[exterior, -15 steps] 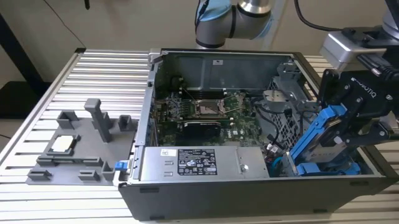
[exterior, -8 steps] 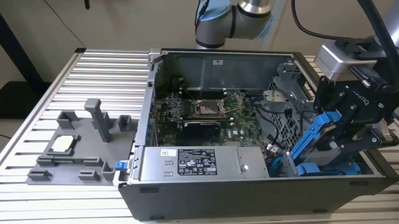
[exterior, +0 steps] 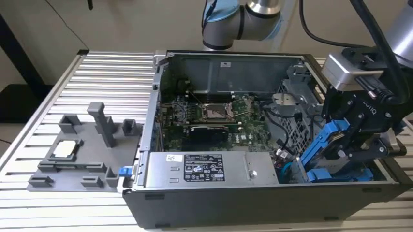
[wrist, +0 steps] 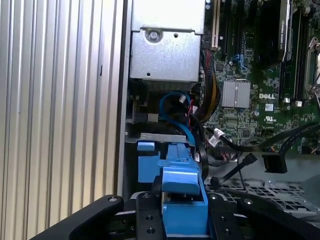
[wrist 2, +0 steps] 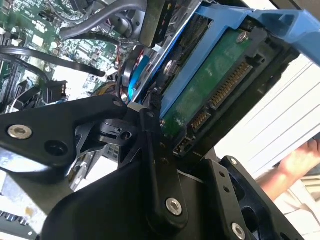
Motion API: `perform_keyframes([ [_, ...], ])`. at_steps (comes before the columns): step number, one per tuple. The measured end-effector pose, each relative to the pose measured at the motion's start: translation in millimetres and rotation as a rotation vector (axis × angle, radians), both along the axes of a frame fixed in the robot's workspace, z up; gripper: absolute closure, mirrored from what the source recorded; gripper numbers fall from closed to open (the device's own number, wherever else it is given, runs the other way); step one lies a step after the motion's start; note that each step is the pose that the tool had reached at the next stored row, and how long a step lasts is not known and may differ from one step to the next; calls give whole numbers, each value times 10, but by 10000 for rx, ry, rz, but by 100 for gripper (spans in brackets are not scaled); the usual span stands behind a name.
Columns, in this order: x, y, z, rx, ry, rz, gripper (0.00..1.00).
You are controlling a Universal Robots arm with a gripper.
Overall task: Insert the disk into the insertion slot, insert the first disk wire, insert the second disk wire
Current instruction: 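Insert the disk into the insertion slot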
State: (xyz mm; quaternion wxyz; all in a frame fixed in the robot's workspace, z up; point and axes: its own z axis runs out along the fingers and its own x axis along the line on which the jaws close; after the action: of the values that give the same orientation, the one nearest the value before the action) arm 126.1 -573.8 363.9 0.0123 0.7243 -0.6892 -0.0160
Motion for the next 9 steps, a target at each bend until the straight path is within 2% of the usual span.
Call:
perform_keyframes([
  [5, 0, 0, -3, 5, 0, 1, 66],
  [6, 0, 0, -3, 5, 0, 1, 60],
  [7, 0, 0, -3, 4, 0, 0, 60],
  [8, 0, 2, -2, 3, 0, -2, 53],
  [9, 0, 1, 4, 0, 0, -2, 53],
])
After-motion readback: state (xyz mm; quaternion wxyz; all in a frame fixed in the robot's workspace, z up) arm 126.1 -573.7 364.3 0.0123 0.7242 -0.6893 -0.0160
